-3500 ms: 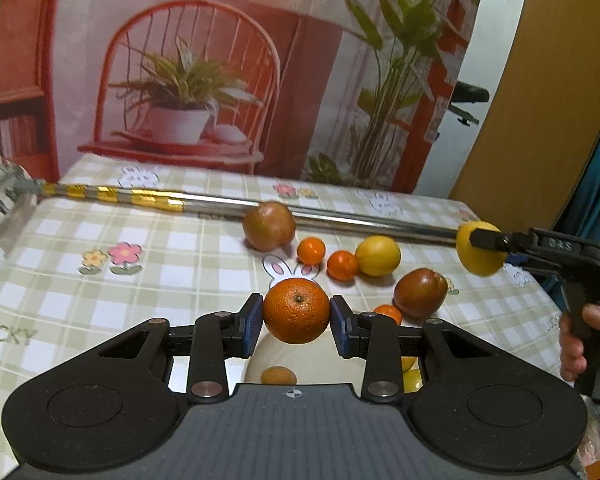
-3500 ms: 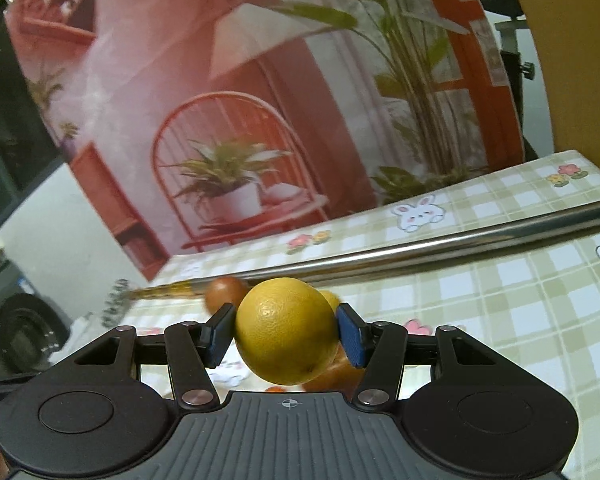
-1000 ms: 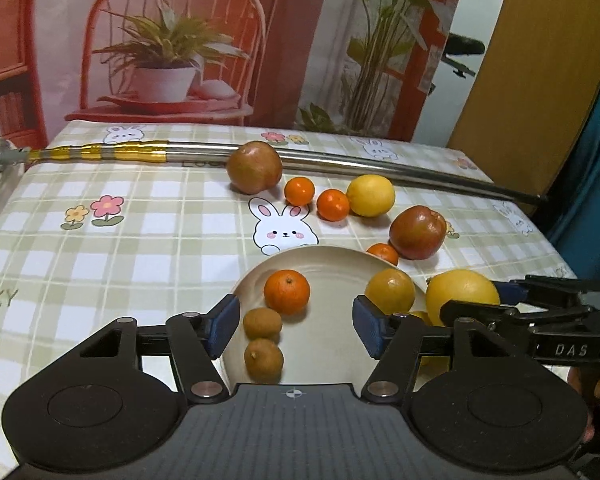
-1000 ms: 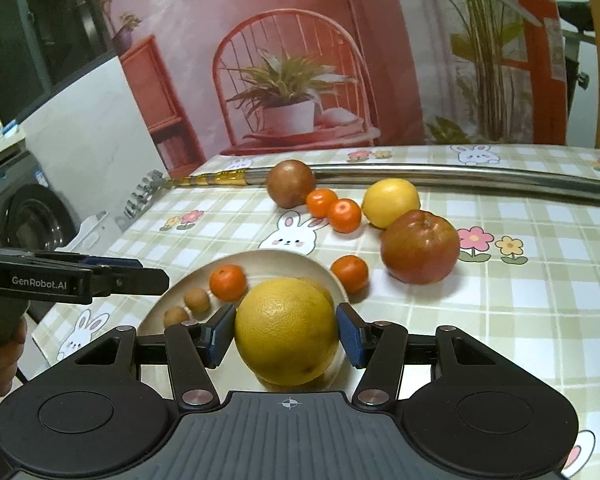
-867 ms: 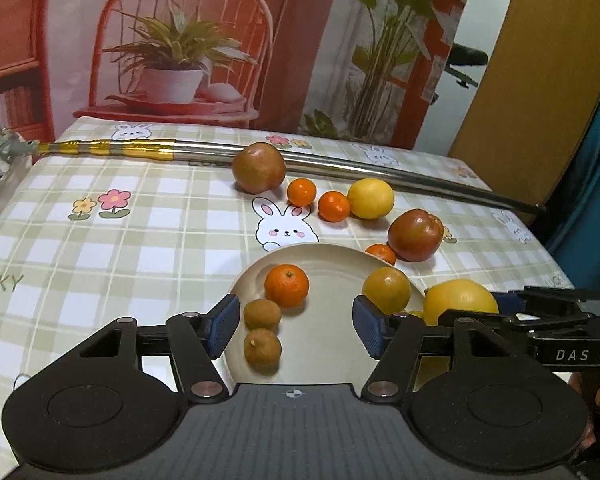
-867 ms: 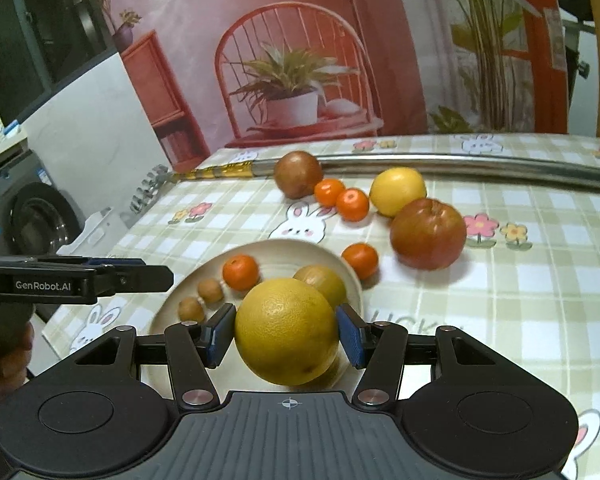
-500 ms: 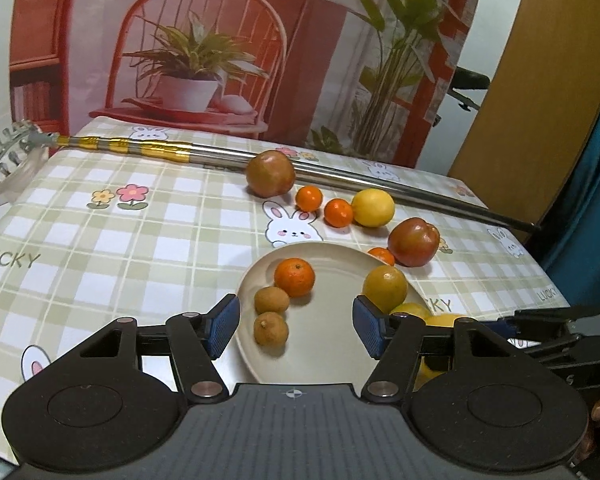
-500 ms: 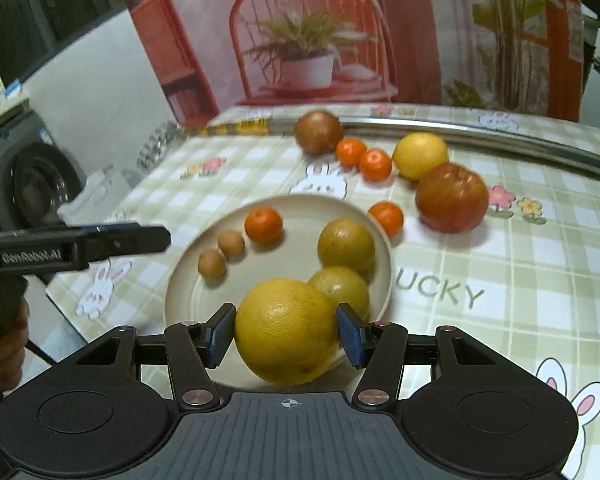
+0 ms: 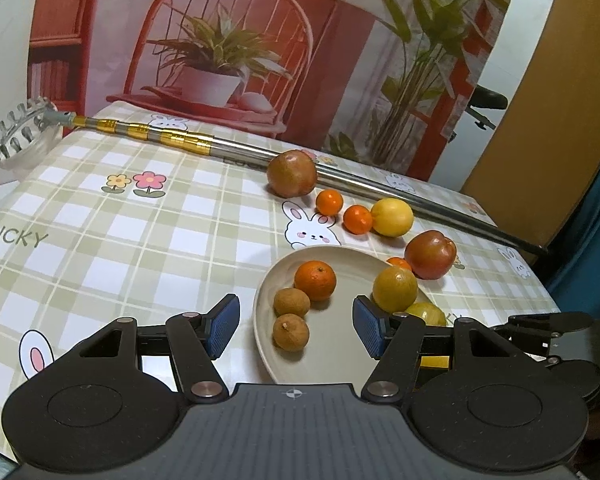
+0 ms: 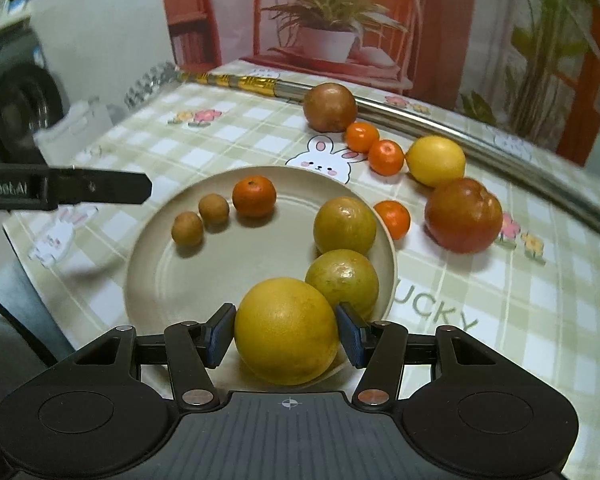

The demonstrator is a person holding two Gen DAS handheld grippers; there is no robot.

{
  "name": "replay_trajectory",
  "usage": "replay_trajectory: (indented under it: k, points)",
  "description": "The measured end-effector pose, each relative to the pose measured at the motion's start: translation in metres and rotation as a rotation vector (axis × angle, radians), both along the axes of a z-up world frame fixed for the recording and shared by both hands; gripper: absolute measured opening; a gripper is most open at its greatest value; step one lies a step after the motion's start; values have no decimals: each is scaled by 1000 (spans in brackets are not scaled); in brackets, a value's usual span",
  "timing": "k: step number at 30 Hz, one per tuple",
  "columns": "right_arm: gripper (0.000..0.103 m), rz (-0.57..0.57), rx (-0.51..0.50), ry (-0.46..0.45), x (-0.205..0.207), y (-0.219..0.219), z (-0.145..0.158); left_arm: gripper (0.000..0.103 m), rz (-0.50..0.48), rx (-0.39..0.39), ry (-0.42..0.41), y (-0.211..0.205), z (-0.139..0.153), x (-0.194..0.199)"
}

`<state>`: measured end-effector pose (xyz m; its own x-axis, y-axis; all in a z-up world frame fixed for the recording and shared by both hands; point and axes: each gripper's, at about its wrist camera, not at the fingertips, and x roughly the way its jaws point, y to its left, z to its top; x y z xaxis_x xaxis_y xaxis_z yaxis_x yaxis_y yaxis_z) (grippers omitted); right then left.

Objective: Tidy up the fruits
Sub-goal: 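Release the mandarin onto the plate while the right tool releases the grapefruit there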

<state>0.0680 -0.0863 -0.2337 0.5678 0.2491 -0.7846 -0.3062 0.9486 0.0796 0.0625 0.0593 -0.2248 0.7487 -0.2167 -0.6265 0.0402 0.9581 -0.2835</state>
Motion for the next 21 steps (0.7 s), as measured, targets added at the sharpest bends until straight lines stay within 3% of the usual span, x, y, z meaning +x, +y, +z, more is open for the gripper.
replay_trajectory:
  k: [21]
  points:
    - [51, 59, -108, -99, 38, 13, -10, 65, 39, 5, 8, 4, -6, 1]
